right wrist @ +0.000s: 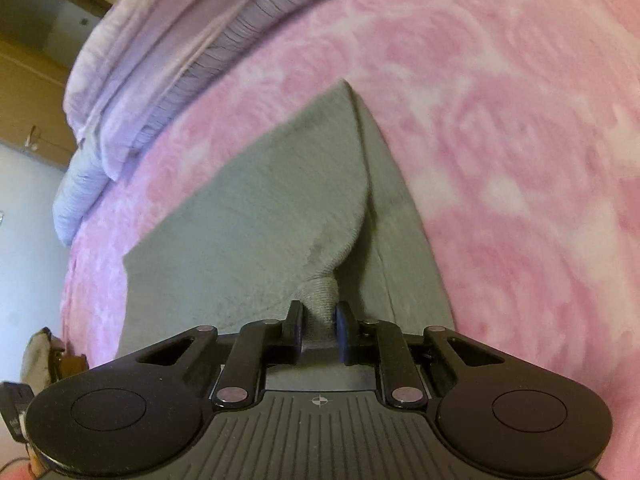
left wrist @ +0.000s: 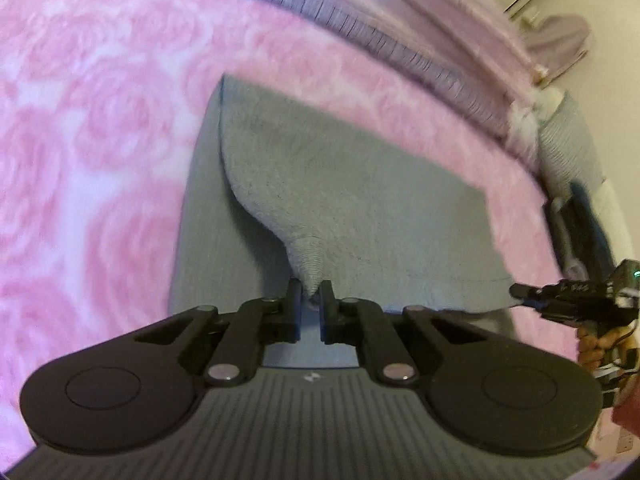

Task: Organize objects

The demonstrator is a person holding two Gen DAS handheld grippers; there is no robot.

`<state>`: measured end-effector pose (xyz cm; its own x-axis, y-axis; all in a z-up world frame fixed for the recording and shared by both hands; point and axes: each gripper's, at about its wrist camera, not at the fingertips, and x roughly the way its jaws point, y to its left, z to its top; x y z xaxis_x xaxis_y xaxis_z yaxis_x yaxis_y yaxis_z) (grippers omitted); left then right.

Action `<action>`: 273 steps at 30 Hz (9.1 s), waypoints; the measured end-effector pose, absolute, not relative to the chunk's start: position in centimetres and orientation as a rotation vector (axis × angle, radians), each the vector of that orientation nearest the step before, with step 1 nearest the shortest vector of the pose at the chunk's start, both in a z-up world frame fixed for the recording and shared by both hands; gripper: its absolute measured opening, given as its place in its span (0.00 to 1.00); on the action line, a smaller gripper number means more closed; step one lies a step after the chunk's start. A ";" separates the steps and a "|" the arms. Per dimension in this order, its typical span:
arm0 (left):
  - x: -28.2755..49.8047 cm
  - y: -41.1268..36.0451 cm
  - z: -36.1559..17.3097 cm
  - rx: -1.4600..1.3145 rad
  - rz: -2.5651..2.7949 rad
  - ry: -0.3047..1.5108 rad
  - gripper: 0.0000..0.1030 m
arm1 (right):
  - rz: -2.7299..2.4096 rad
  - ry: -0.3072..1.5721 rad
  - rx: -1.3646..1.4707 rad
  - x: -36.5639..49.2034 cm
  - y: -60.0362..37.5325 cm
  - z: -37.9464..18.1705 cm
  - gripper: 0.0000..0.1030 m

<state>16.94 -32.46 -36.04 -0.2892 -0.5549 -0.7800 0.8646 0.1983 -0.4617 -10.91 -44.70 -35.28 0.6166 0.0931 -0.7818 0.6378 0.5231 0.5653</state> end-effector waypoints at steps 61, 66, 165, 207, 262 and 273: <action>8.4 -25.4 -37.1 0.784 -1.472 0.905 0.14 | -0.477 1.041 0.298 -13.8 -32.6 -35.8 0.36; 8.2 -20.1 -36.6 0.797 -1.422 0.986 0.14 | -0.469 1.107 0.320 -19.3 -28.8 -35.6 0.37; 22.7 -43.2 -35.1 0.745 -1.577 0.948 0.36 | -0.210 1.045 0.379 -2.6 -52.6 -34.1 0.51; 11.6 -11.2 -29.0 0.710 -1.496 0.854 0.12 | -0.094 0.874 0.170 -29.9 -35.6 -29.1 0.10; 1.3 -11.5 -34.1 0.749 -0.958 1.009 0.39 | -0.507 1.028 0.326 -26.6 -28.1 -35.3 0.55; 0.7 -11.8 -33.0 0.770 -0.939 1.029 0.35 | -0.533 0.996 0.366 -27.0 -29.2 -34.2 0.55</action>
